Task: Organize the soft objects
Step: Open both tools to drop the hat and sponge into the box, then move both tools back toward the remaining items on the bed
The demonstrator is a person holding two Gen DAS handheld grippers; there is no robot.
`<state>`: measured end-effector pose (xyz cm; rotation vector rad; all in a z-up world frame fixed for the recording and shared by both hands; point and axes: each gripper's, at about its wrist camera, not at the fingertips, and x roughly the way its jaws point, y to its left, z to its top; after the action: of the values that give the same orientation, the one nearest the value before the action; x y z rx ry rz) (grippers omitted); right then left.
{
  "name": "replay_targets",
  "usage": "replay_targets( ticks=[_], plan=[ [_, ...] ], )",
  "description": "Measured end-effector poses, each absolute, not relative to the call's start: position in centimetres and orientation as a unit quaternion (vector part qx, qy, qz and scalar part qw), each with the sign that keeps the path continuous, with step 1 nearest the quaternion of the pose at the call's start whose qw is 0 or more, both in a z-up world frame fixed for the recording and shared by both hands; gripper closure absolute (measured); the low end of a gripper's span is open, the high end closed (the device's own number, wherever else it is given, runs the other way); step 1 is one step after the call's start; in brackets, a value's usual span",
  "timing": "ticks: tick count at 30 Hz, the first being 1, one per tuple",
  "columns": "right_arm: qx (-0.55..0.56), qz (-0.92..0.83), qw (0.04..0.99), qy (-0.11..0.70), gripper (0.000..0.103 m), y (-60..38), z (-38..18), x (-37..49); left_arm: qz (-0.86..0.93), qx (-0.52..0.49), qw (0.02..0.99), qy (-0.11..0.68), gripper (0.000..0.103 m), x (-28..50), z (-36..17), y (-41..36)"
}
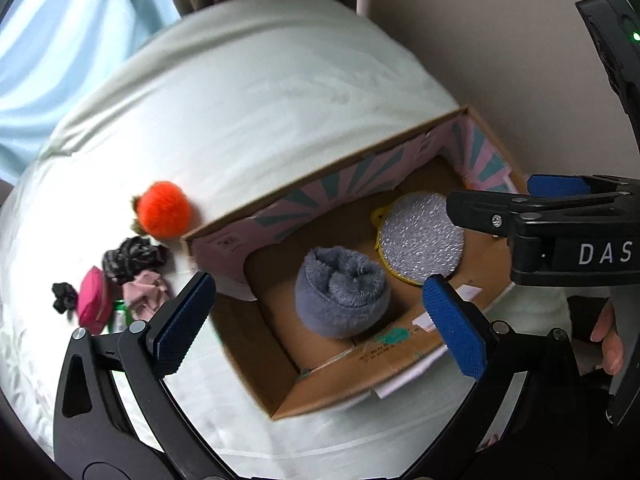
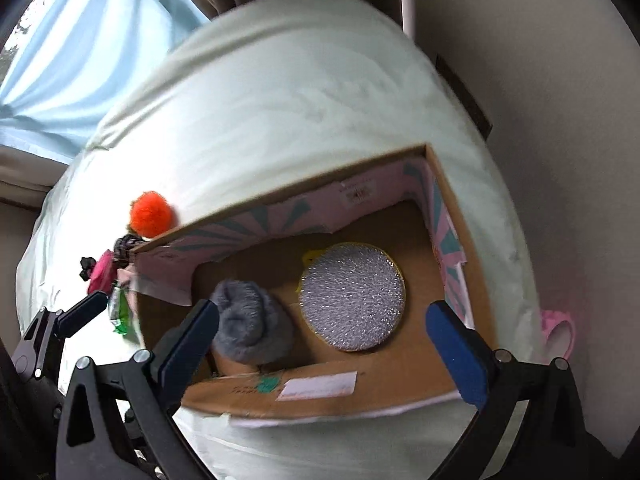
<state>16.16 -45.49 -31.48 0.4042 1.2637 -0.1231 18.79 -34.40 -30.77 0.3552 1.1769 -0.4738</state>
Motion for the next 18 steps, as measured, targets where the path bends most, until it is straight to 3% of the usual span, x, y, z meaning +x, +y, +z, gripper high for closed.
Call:
replay_targets(
  ticks=[10,18],
  plan=[
    [0.132,-0.051,0.844,0.518,0.0,-41.3,-19.8,11.9,-0.205,0.115,0.845,0.48,0.0,15.0,-19.8,-27.2],
    [0.084,-0.031,0.89,0.448,0.0,-33.7,-12.0,7.5,-0.154,0.058,0.892,0.421,0.0,10.8,-12.0,-16.0]
  ],
)
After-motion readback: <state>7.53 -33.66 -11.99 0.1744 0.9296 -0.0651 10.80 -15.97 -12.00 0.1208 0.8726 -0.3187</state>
